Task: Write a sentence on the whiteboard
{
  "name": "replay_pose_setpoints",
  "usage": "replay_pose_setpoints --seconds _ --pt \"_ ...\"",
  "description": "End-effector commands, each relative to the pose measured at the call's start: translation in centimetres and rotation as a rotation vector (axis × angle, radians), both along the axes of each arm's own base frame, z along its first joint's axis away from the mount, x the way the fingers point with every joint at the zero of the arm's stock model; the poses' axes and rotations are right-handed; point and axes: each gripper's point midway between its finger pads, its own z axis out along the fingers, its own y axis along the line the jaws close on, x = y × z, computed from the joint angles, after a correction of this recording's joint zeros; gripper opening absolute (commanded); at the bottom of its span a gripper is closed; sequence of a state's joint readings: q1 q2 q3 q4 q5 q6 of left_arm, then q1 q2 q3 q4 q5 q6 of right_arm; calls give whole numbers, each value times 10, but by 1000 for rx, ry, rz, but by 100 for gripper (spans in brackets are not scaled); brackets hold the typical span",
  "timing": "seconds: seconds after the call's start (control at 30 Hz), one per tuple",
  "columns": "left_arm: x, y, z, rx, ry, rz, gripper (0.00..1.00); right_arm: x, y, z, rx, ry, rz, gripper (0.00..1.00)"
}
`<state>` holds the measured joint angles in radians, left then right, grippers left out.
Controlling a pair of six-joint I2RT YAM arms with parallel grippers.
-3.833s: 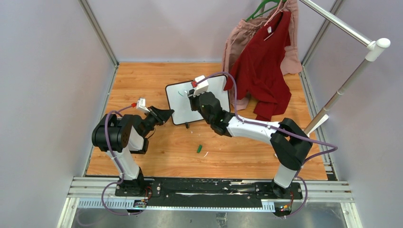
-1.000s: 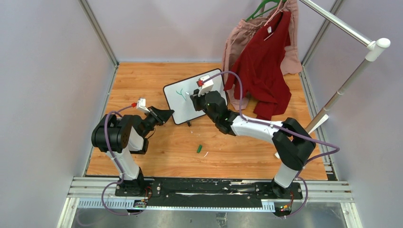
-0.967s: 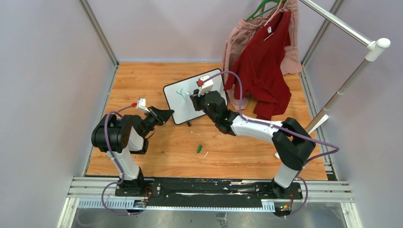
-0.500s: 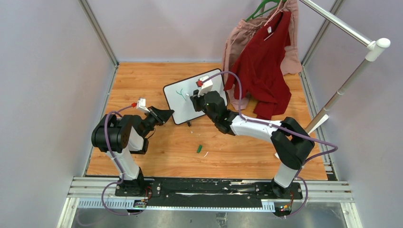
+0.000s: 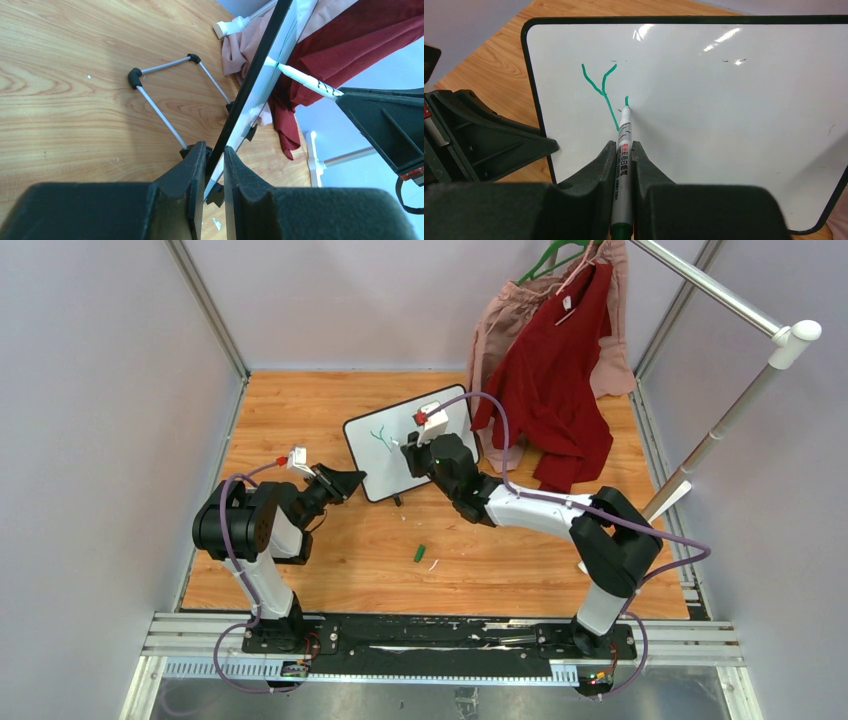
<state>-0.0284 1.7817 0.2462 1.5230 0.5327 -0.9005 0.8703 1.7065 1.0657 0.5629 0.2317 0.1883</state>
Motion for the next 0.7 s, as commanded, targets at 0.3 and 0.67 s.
replay_pose_setpoints --seconds 0.3,0.67 --pt "-2 -1 8 9 -44 -9 0 11 -24 0 -13 7 -70 0" --pt "-2 -1 8 9 -43 -12 0 17 -23 10 -3 -8 -75 0"
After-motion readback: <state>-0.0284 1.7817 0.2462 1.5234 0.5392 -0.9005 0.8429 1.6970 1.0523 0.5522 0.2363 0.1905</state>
